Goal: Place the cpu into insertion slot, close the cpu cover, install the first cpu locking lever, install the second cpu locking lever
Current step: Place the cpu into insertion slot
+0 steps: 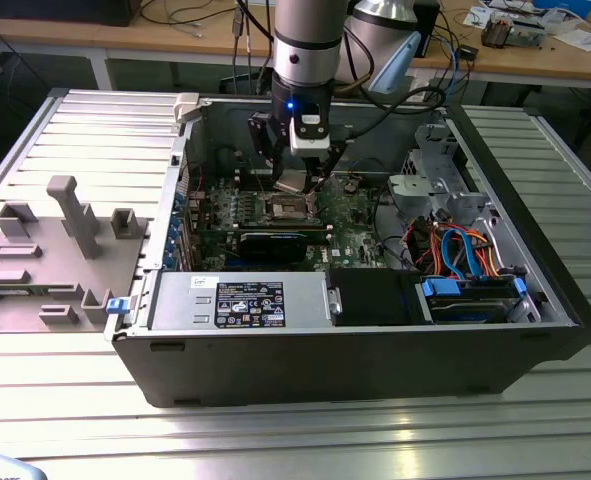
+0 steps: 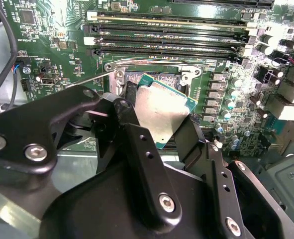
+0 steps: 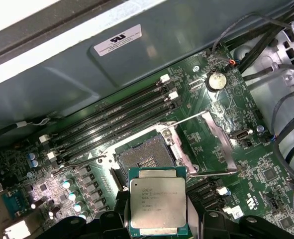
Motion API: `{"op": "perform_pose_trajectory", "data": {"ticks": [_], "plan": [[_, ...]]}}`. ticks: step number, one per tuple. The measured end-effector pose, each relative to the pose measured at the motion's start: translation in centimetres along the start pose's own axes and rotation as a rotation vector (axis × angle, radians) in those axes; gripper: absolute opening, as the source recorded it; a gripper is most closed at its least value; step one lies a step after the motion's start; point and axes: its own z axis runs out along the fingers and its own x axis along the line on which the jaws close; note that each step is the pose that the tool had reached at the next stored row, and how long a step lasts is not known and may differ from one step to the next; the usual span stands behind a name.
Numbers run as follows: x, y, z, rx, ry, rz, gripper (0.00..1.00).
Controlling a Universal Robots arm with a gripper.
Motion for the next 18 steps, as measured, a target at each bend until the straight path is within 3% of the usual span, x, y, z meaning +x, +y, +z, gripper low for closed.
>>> {"op": "perform_pose_trajectory", "data": {"ticks": [18], "plan": [[0.00,0.00,0.07,-0.0002,-0.0002,0.018,0.55]]}}
